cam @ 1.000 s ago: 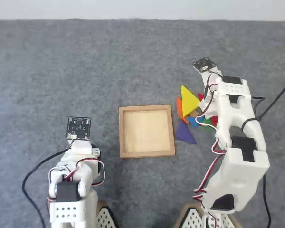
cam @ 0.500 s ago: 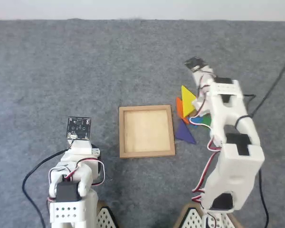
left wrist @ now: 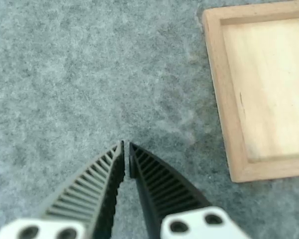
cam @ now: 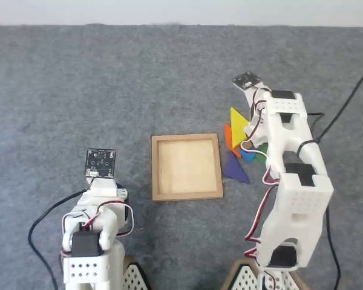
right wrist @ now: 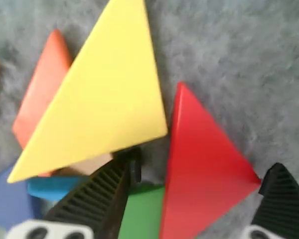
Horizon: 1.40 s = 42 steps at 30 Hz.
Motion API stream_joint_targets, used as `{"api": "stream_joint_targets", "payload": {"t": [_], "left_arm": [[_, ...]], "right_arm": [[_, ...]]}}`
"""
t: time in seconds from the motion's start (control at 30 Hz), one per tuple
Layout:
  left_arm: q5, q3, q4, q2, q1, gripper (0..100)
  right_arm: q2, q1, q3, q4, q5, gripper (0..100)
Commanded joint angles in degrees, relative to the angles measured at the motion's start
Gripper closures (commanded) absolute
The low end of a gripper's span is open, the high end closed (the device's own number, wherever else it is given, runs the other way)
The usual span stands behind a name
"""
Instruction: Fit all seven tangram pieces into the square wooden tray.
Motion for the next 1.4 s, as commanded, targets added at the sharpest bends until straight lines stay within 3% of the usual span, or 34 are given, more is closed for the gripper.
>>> {"api": "stream_joint_targets", "payload": {"t": [0.0,0.17,0.33,0.87,1.07,1.23,1.37], "left_arm": [[-0.18,-0.66,-0.09,-0.62,0.44,98],[-0.18,-0.66,-0.09,-0.62,0.44,98],[-0.18,-0.66,-0.09,-0.62,0.44,98],[-0.18,-0.66,-0.09,-0.62,0.44,98],[-0.18,-0.66,-0.09,-0.62,0.44,98],[-0.18,-0.66,-0.09,-0.62,0.44,98],[-0.18,-0.66,-0.09,-0.62,0.44,98]], "right_arm": [[-0.04,2.42,-1.67,1.8,-1.32,61.2],[0.13,3.21,-2.11,2.33,-1.67,62.9],[0.13,2.68,-1.93,2.33,-1.58,73.8],[-7.16,2.68,-1.41,7.08,-2.11,73.5],[-17.8,-1.63,-0.62,13.93,-6.15,73.5],[-25.71,-9.27,2.11,16.4,-11.34,73.4],[-28.62,-10.77,4.48,15.25,-9.32,73.1]]}}
